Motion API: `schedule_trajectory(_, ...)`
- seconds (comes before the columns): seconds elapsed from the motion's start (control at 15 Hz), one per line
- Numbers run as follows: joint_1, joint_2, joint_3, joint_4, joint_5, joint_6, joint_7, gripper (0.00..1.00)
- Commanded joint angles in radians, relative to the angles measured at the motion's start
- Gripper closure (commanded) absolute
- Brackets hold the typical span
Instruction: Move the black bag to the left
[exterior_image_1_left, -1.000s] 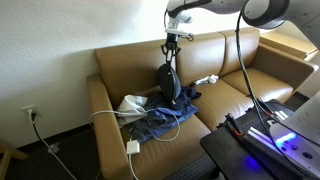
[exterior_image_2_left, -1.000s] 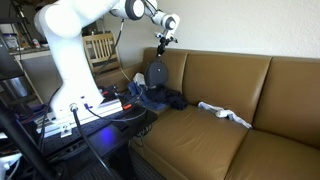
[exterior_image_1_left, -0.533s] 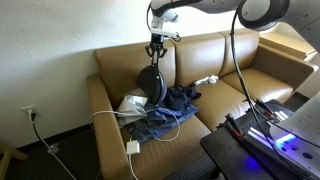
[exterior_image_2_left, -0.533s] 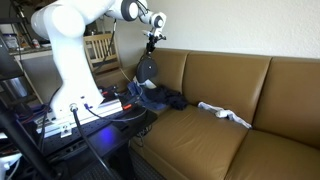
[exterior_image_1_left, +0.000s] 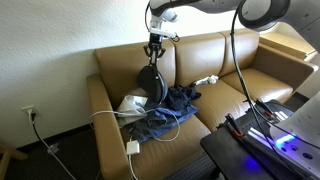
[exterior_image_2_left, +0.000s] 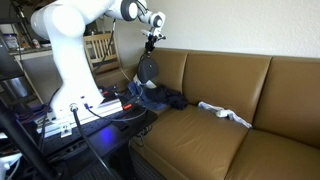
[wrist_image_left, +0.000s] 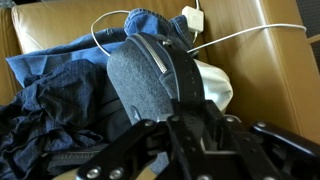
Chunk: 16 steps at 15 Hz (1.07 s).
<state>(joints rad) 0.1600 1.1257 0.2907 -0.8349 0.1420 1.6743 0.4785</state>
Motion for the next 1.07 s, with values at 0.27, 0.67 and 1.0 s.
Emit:
schedule_trajectory(0.27, 0.04, -0.128, 0.05, -0.185, -0.029, 0.074, -0.216, 0.93)
schedule_trajectory(0.67, 0.059, -0.289, 0.043, -0.443, -0.098, 0.438, -0.3, 0.93)
schedule_trajectory(1.0, 0.04, -0.397, 0.057, -0.637, -0.09, 0.525, -0.324, 0.93)
